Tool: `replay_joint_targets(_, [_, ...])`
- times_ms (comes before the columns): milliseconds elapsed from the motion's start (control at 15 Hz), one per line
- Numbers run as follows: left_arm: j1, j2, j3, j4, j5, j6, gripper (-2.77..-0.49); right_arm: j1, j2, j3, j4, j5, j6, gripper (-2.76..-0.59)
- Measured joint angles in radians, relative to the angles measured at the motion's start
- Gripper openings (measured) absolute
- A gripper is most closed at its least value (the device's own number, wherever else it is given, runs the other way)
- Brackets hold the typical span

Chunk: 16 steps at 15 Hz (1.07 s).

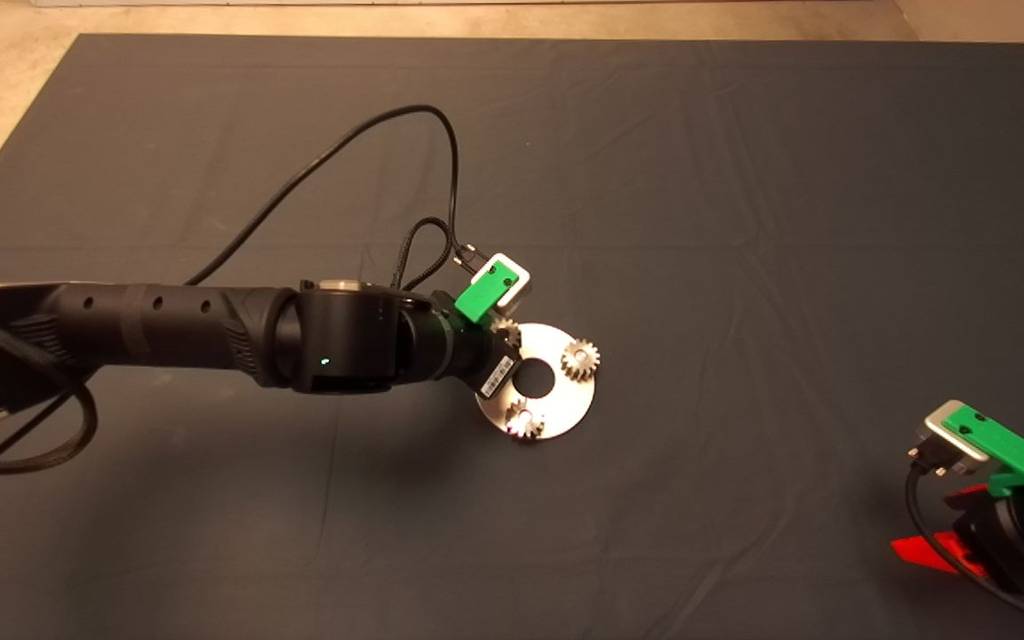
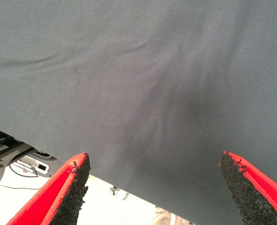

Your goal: Install three planetary gears onto the carrier pins

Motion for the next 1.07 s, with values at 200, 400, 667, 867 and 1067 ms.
replay_joint_targets(200, [0.002, 0.005, 0.0, 0.002, 0.0, 0.001, -2.66, 0.0, -0.008, 0.0, 0.0, 0.001, -0.001, -1.31])
replay_joint_targets(400, [0.001, 0.005, -0.002, 0.002, 0.0, 0.003, -2.66, 0.0, -0.03, 0.0, 0.0, 0.002, -0.021, -1.31])
replay_joint_targets(667, [0.001, 0.006, -0.005, 0.001, -0.002, 0.005, -2.66, 0.0, -0.039, 0.0, 0.0, 0.002, -0.024, -1.31])
replay_joint_targets(867, [0.0, 0.006, -0.006, 0.001, 0.003, 0.008, -2.66, 0.0, -0.039, 0.0, 0.0, 0.003, -0.034, -1.31])
replay_joint_targets(1067, [-0.001, 0.009, -0.006, 0.001, 0.016, 0.021, -2.66, 0.0, -0.039, 0.0, 0.0, 0.003, -0.034, -1.31])
